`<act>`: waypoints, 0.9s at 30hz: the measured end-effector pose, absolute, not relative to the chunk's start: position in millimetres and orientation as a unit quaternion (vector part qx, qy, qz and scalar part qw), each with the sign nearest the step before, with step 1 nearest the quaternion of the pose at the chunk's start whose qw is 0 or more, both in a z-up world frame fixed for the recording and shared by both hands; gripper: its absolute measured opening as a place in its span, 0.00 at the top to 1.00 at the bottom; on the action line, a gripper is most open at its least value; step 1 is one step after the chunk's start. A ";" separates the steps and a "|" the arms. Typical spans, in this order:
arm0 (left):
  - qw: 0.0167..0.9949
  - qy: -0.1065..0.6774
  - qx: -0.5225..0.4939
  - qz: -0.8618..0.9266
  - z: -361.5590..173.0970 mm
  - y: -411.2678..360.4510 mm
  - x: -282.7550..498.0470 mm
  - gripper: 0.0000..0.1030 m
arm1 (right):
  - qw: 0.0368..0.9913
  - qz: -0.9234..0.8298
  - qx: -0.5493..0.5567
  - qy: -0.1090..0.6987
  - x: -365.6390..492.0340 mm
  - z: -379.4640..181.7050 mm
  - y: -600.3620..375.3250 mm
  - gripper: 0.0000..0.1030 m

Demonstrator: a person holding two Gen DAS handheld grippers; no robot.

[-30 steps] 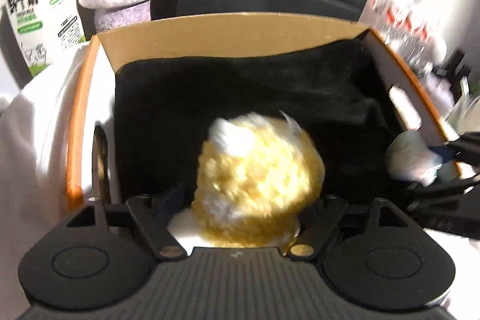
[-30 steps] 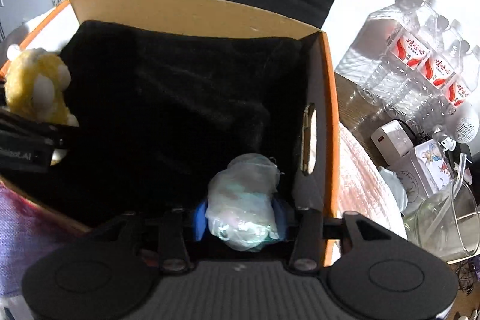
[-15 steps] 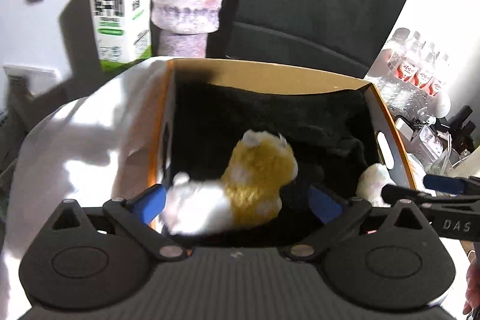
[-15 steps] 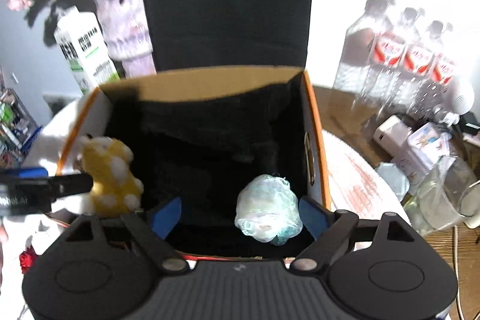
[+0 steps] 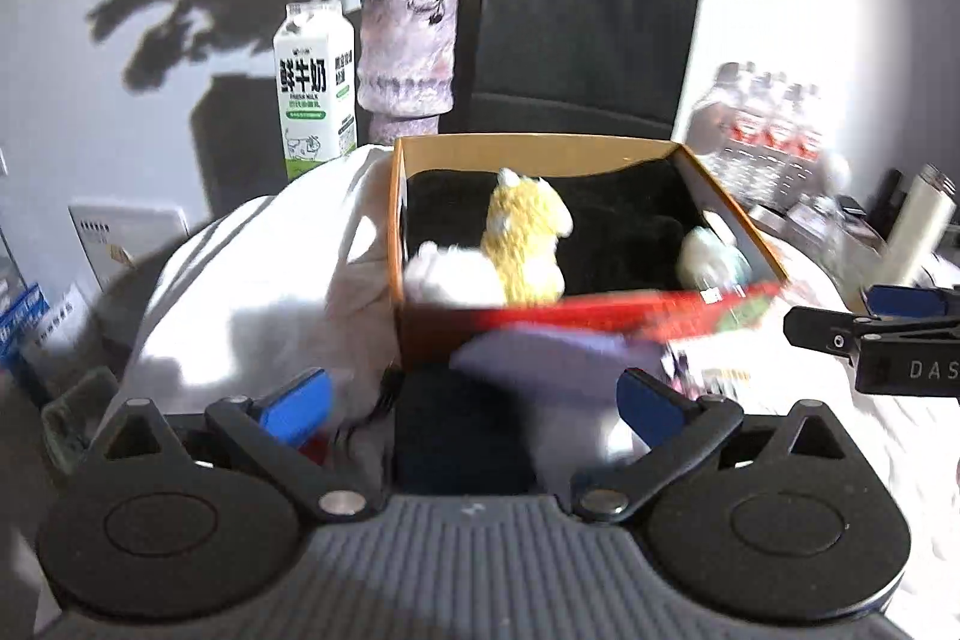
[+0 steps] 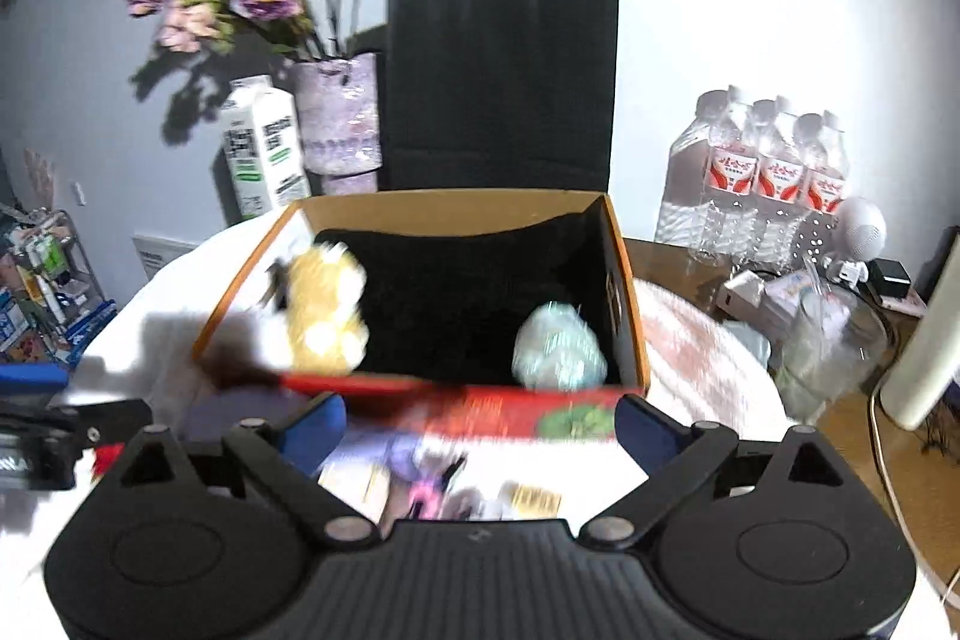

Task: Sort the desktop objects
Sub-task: 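Withdraw both open tools from the box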

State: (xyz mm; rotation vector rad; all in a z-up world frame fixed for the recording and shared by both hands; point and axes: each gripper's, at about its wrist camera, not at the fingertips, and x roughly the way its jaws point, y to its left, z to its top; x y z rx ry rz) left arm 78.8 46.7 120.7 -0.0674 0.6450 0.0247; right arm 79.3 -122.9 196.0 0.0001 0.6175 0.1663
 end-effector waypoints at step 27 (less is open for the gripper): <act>0.989 0.140 0.009 0.048 22.6 -13.9 -151.0 0.00 | 0.994 0.064 -0.016 0.091 -188.6 80.2 -94.9 0.00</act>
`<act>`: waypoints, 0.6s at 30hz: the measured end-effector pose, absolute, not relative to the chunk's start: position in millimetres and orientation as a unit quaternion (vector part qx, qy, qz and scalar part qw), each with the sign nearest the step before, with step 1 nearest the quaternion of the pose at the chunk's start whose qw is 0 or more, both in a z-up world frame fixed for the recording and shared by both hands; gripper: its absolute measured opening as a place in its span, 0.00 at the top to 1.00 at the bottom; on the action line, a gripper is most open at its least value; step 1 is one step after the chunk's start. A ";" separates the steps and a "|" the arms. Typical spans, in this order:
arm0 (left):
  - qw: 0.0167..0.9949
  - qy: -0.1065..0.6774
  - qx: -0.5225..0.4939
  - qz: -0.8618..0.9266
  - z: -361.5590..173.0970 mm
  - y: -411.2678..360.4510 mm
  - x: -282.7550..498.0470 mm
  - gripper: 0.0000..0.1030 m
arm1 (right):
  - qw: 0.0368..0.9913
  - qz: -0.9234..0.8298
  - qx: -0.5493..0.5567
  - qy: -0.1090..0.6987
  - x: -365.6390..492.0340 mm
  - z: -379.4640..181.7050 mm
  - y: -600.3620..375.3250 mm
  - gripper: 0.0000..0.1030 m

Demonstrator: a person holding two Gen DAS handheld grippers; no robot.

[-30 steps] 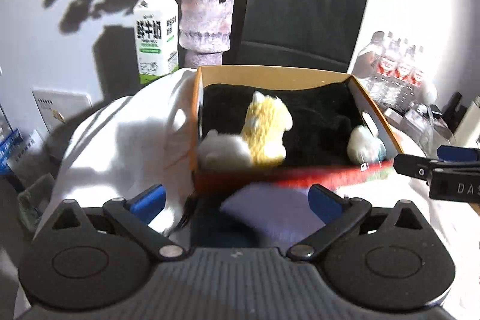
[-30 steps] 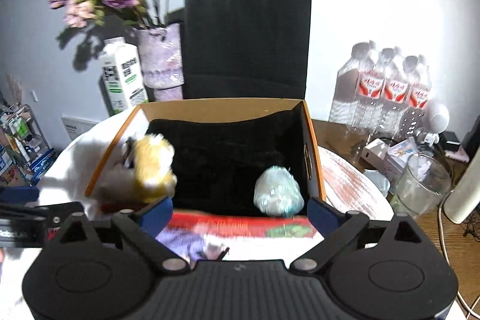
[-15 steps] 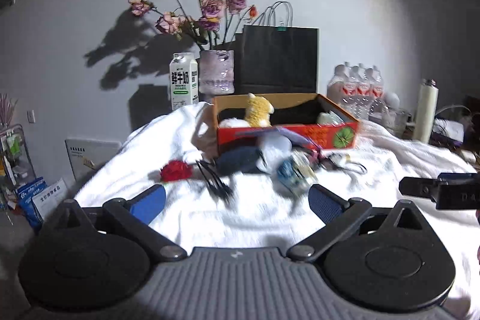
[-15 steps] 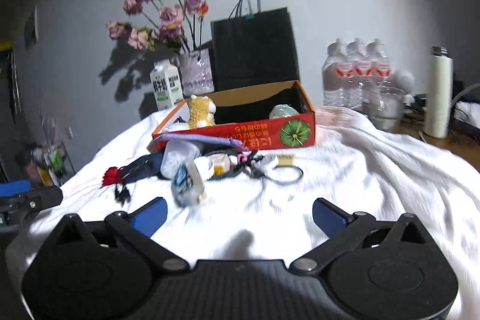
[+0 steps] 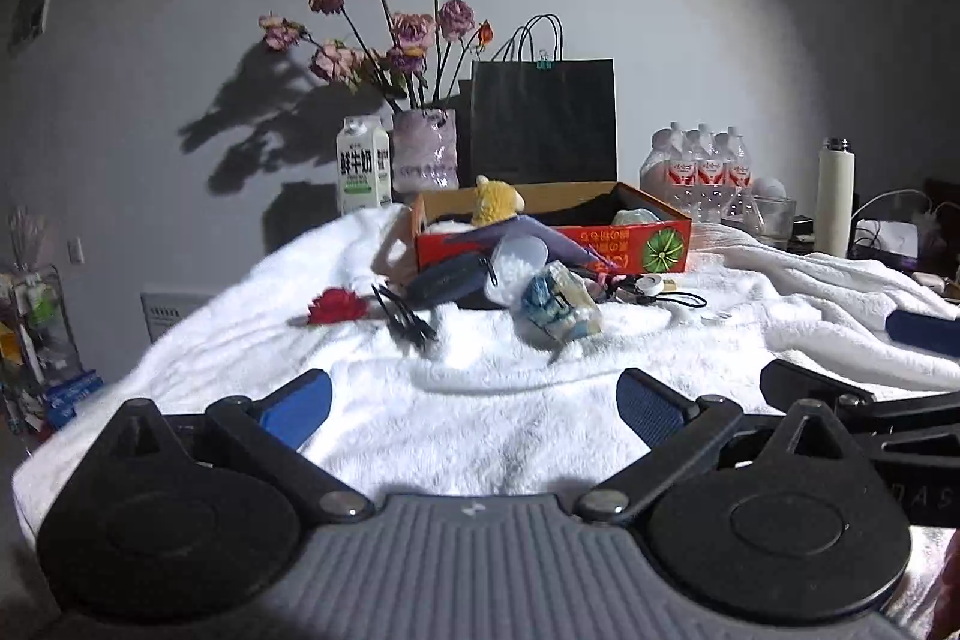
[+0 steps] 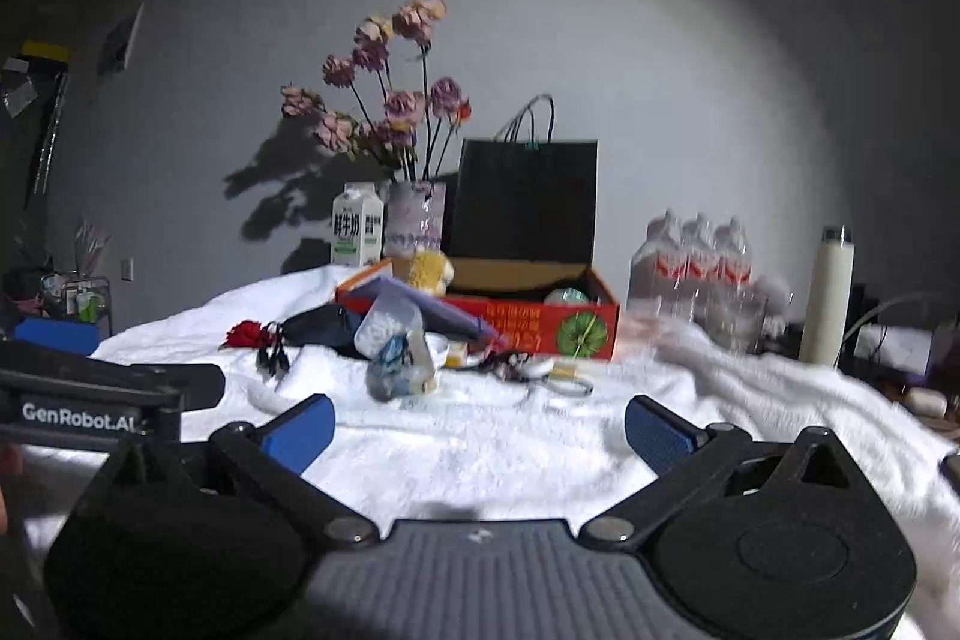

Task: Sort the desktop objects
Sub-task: 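Withdraw both open tools from the box, then grasp the small blue-labelled bottle with the right tool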

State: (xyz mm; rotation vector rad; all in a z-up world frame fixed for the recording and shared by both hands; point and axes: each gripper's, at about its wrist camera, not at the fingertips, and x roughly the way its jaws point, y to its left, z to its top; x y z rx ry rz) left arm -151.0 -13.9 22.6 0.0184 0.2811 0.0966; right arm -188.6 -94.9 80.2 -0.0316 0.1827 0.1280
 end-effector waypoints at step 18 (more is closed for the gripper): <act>0.981 0.184 -0.011 0.054 9.9 1.9 -127.2 0.00 | 0.990 0.081 0.017 0.116 -174.8 73.7 -98.6 0.04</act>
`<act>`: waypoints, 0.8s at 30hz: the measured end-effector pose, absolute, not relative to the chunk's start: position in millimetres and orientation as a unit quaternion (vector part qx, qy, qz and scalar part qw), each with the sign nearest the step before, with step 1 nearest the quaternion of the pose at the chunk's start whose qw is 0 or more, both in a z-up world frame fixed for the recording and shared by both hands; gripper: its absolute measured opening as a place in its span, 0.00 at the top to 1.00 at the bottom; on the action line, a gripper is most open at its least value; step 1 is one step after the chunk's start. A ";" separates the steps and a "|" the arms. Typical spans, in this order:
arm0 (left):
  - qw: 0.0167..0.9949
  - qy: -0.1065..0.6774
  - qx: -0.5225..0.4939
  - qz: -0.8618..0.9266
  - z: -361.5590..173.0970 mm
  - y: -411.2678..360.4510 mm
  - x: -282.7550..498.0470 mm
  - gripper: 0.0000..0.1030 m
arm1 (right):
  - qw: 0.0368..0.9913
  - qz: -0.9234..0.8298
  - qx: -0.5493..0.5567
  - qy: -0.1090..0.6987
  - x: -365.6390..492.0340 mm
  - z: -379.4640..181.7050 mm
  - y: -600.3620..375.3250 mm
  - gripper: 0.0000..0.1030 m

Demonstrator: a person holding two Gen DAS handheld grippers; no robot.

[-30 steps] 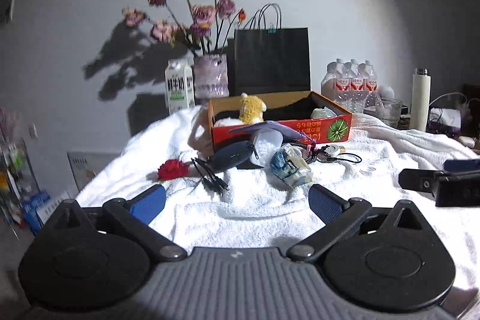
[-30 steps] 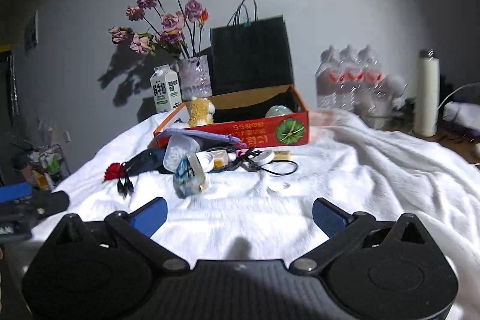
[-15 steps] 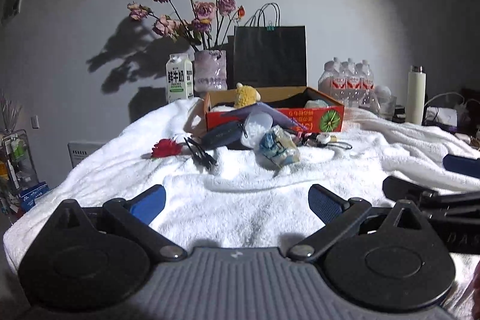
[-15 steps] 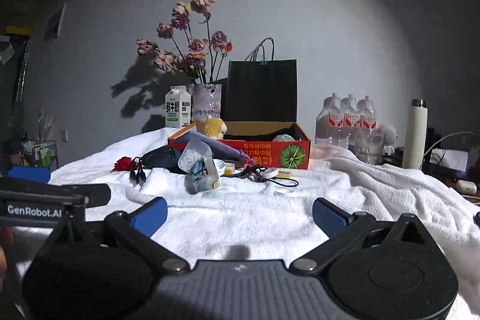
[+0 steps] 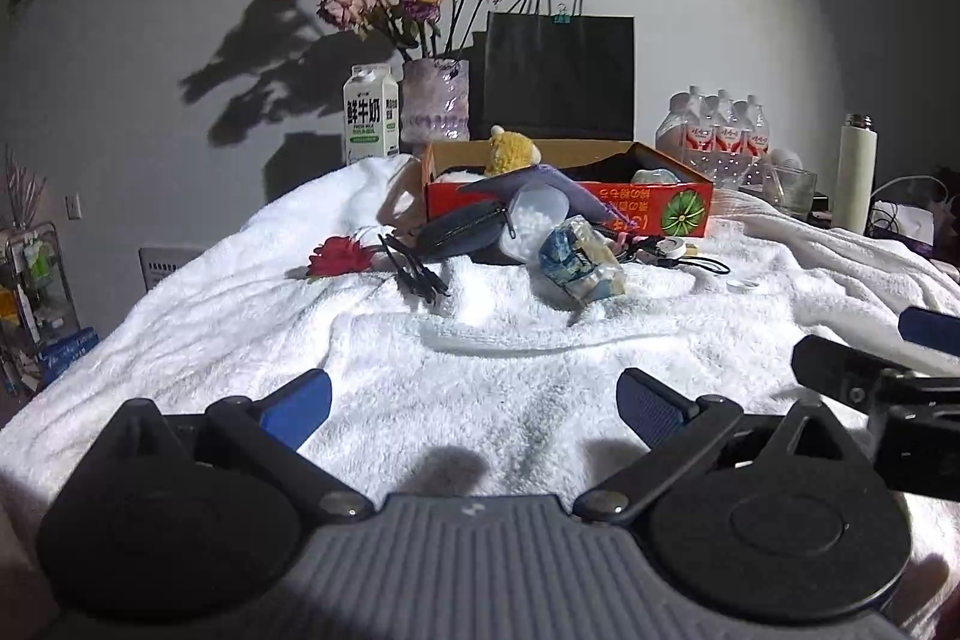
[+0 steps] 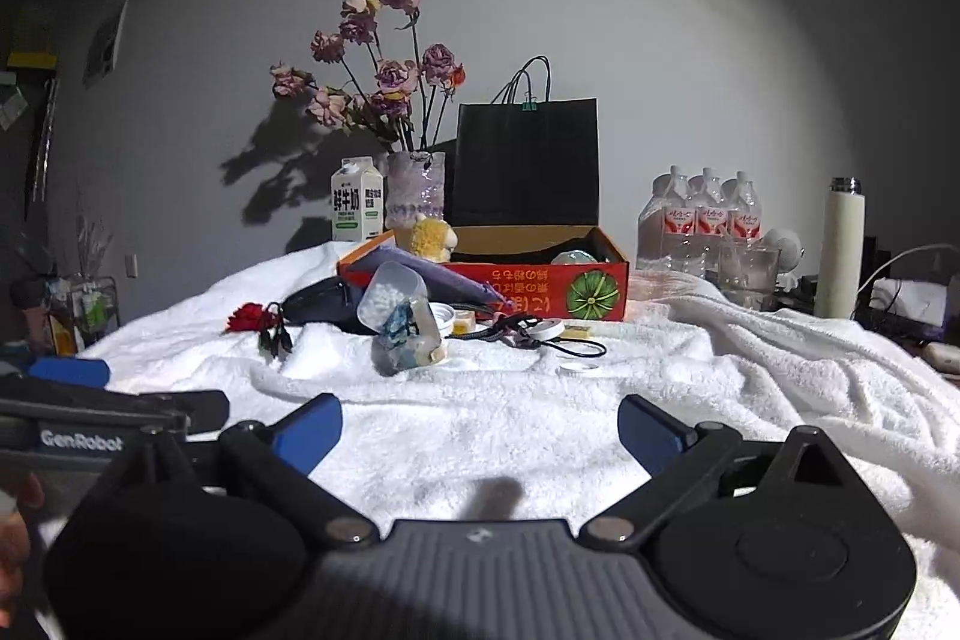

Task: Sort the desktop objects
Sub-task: 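Grasp the small blue-labelled bottle with the right tool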

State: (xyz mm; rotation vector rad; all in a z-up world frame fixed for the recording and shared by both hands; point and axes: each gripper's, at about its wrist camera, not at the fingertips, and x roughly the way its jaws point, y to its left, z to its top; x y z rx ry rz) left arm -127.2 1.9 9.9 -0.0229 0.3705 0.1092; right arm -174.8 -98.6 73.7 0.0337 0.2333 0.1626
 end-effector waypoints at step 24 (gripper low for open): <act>0.944 0.286 -0.164 0.023 43.7 130.1 80.7 0.59 | 0.971 0.141 -0.037 0.189 -18.7 106.7 -41.3 0.22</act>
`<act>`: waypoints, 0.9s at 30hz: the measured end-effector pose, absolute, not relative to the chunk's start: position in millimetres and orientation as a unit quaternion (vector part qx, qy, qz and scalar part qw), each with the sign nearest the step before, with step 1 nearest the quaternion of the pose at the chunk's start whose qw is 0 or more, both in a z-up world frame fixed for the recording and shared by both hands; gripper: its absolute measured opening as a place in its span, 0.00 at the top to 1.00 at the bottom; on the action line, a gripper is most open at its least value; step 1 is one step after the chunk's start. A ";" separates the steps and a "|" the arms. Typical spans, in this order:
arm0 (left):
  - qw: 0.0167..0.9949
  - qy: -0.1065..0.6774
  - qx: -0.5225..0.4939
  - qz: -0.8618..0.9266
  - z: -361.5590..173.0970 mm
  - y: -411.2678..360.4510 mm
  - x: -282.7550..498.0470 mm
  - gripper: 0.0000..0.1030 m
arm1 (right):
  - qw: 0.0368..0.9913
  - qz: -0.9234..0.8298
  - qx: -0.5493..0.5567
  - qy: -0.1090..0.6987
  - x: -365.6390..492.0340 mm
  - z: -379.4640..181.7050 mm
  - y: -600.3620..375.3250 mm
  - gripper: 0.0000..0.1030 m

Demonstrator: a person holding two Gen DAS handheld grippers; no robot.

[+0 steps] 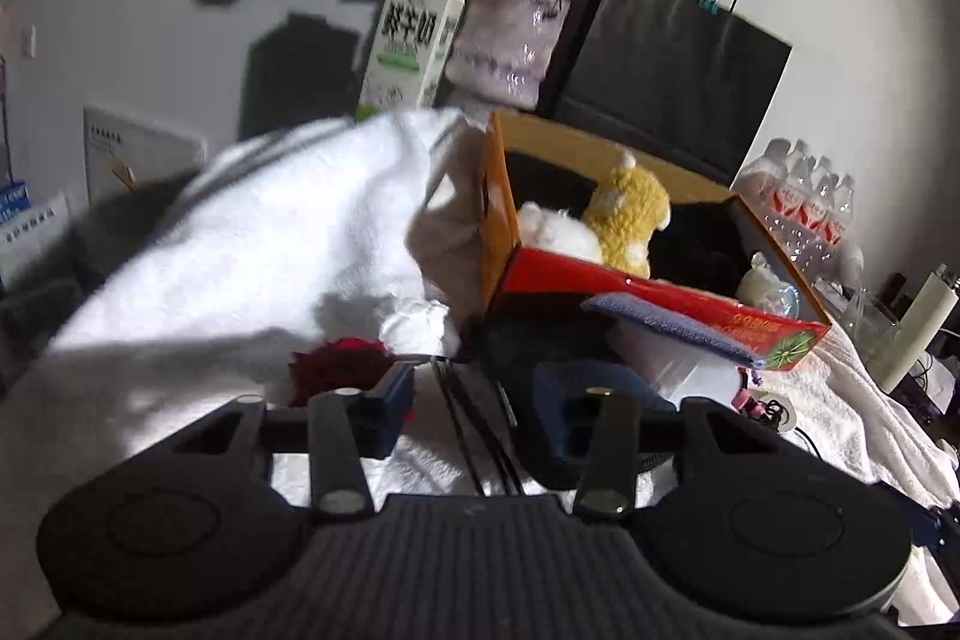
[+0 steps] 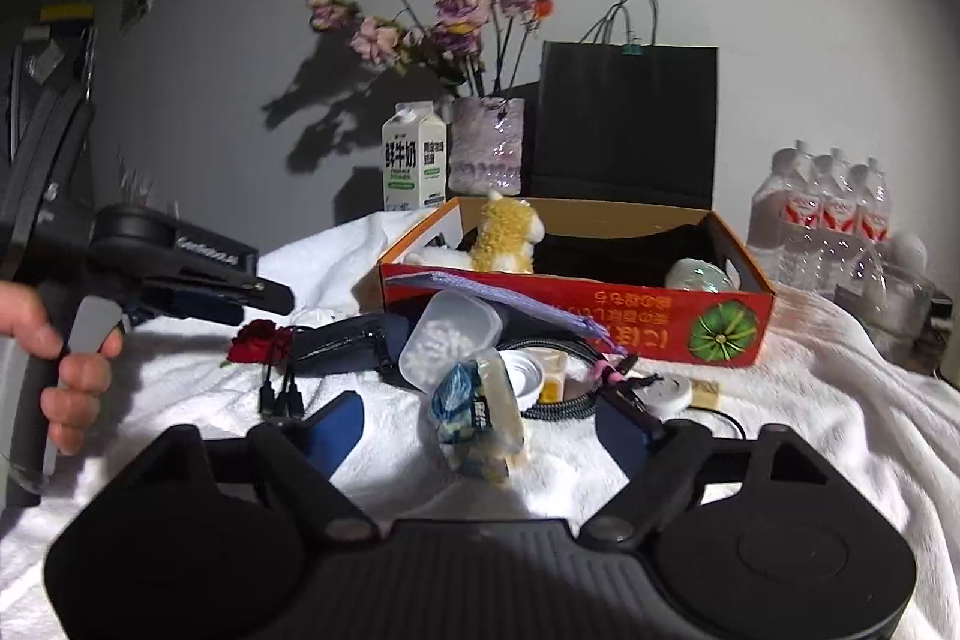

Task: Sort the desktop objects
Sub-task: 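Grasp the small blue-labelled bottle with the right tool, then carry the bottle into the cardboard box and open the right tool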

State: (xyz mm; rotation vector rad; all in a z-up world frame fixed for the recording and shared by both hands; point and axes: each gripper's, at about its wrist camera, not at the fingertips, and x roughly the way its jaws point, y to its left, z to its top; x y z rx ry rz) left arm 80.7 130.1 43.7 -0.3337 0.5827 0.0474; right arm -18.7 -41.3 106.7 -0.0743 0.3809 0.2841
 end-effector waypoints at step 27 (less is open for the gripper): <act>0.975 0.159 -0.154 -0.004 102.6 83.2 -50.3 0.97 | 0.974 0.121 0.008 0.190 -56.2 132.2 -66.5 0.96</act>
